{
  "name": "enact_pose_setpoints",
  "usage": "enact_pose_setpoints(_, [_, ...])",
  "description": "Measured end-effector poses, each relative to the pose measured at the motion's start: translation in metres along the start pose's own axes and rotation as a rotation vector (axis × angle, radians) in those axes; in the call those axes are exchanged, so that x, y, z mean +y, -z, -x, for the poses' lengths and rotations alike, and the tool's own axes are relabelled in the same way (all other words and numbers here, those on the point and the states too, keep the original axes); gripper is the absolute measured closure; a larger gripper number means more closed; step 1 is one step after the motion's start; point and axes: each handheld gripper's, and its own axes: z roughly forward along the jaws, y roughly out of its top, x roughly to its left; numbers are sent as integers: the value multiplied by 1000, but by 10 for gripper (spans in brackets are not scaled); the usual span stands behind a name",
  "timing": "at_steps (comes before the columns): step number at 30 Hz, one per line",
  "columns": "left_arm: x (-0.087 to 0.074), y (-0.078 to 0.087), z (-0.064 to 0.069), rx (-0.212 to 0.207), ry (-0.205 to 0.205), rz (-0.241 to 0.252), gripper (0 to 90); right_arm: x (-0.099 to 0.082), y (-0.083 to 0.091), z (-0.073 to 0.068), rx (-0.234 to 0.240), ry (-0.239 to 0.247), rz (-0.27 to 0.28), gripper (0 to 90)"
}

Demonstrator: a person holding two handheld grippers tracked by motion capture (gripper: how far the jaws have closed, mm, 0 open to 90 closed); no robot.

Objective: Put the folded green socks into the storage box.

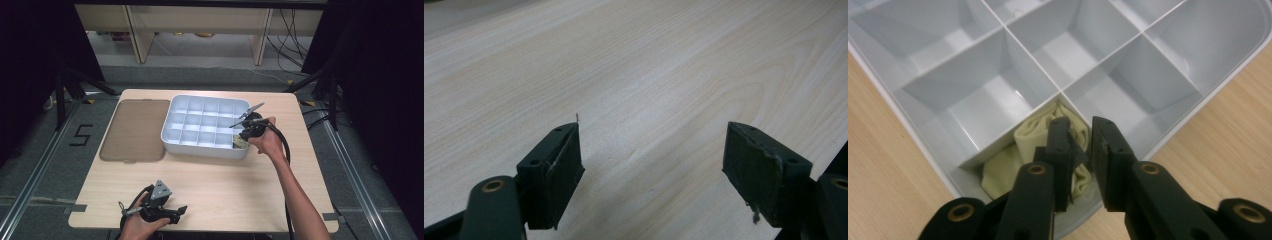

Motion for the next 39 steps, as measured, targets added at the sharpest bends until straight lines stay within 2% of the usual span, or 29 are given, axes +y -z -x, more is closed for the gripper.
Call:
enact_pose_setpoints(2, [0,2,-1,-5,-16,-12,231,0,5,0,13,-12,26,750])
enact_pose_setpoints(6, [0,2,-1,-6,-16,-11,230,0,11,0,20,-24,63,712])
enact_pose_setpoints(8, [0,2,-1,-5,-15,-8,230,0,14,0,27,-27,75,695])
enact_pose_setpoints(9, [0,1,-1,5,0,4,231,0,14,-1,21,-23,85,685])
enact_pose_setpoints(11, [0,1,-1,5,1,4,230,0,17,-4,40,-51,78,662])
enact_pose_setpoints(12, [0,1,-1,9,-1,2,230,0,15,-2,21,-13,115,654])
enact_pose_setpoints(13, [0,1,-1,8,2,5,230,-1,17,-4,26,-38,107,641])
enact_pose_setpoints(15, [0,1,0,-4,-1,2,230,-2,18,-5,34,-49,118,620])
enact_pose_setpoints(16, [0,2,-1,-4,-16,-10,231,-3,20,-5,36,-41,108,600])
enact_pose_setpoints(17, [0,1,0,-5,-4,0,231,-3,21,-5,38,-41,107,587])
enact_pose_setpoints(18, [0,1,-1,-5,-11,-6,231,-4,21,-6,40,-59,113,572])
enact_pose_setpoints(19, [0,2,-1,-4,-17,-12,230,-5,20,-7,32,-53,130,556])
enact_pose_setpoints(20, [0,2,-1,-4,-17,-12,230,-5,23,-7,45,-55,115,535])
enact_pose_setpoints(21, [0,2,-1,-3,-17,-11,231,-6,24,-7,39,-62,124,520])
enact_pose_setpoints(22, [0,2,-1,-3,-17,-11,230,-6,24,-6,47,-39,124,499])
enact_pose_setpoints(23, [0,2,-1,-3,-18,-12,231,-6,25,-9,48,-78,122,482])
enact_pose_setpoints(24, [0,2,-1,-3,-17,-11,230,-7,24,-8,42,-64,139,469])
enact_pose_setpoints(26, [0,2,-1,-3,-18,-12,230,-8,27,-9,49,-81,137,438])
enact_pose_setpoints(27, [0,2,-1,-3,-22,-15,230,-8,26,-9,38,-86,161,427])
enact_pose_setpoints(28, [0,2,-1,-3,-21,-15,230,-8,29,-10,49,-101,153,415])
enact_pose_setpoints(29, [0,2,-1,-2,-21,-15,230,-8,30,-9,46,-88,155,409])
enact_pose_setpoints(31, [0,2,-1,-2,-20,-14,230,-9,29,-12,45,-108,180,390])
enact_pose_setpoints(32, [0,2,-1,-2,-20,-14,230,-9,31,-13,45,-106,171,383])
enact_pose_setpoints(34, [0,2,-1,-2,-22,-15,230,-9,32,-12,30,-72,191,370])
enact_pose_setpoints(36, [0,2,-1,-2,-21,-15,230,-9,34,-14,42,-76,193,367])
enact_pose_setpoints(37, [0,2,-1,-2,-20,-15,230,-9,36,-13,30,-64,182,365])
enact_pose_setpoints(38, [0,2,-1,-2,-21,-15,231,-9,36,-15,51,-82,173,364])
enact_pose_setpoints(39, [0,2,-1,-3,-21,-15,231,-9,37,-16,45,-88,173,362])
